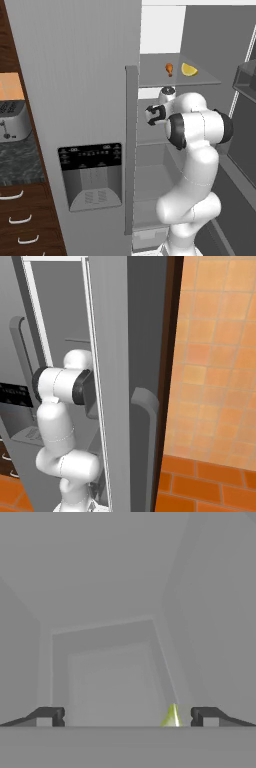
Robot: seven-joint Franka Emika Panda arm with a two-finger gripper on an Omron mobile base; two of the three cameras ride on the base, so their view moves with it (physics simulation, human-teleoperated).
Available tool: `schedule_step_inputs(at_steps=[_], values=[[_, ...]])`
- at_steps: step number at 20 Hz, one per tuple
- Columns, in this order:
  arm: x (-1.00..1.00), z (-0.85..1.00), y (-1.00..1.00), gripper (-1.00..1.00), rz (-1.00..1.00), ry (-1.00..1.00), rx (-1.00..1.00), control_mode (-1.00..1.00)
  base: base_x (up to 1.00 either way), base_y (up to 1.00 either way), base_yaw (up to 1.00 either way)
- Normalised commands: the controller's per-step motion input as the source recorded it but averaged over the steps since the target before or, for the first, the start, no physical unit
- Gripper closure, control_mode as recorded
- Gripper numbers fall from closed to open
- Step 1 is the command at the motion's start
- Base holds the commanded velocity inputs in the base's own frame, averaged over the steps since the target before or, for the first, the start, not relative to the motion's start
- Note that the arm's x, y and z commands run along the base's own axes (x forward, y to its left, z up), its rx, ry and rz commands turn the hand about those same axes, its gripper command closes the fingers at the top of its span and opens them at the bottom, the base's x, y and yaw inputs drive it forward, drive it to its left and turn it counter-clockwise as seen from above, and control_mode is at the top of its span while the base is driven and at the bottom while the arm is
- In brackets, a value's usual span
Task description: Place one lemon wedge and one chicken drumstick in each tupperware on the nearby counter, to pack two identical lunches.
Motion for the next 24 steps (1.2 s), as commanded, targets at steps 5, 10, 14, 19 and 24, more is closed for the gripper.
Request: schedule_step_inputs(at_steps=[5,10,14,19,24], values=[[0.07,-0.25,-0.19,-1.00,0.00,0.00,0.00,-1.00,0.00,0.00,0.00],[-0.01,-0.42,-0.24,-1.00,0.00,0.00,0.00,-1.00,0.00,0.00,0.00],[0.00,-0.72,-0.35,-1.00,0.00,0.00,0.00,-1.00,0.00,0.00,0.00],[-0.16,-0.66,-0.24,-1.00,0.00,0.00,0.00,-1.00,0.00,0.00,0.00],[-0.43,-0.53,-0.14,-1.00,0.00,0.00,0.00,-1.00,0.00,0.00,0.00]])
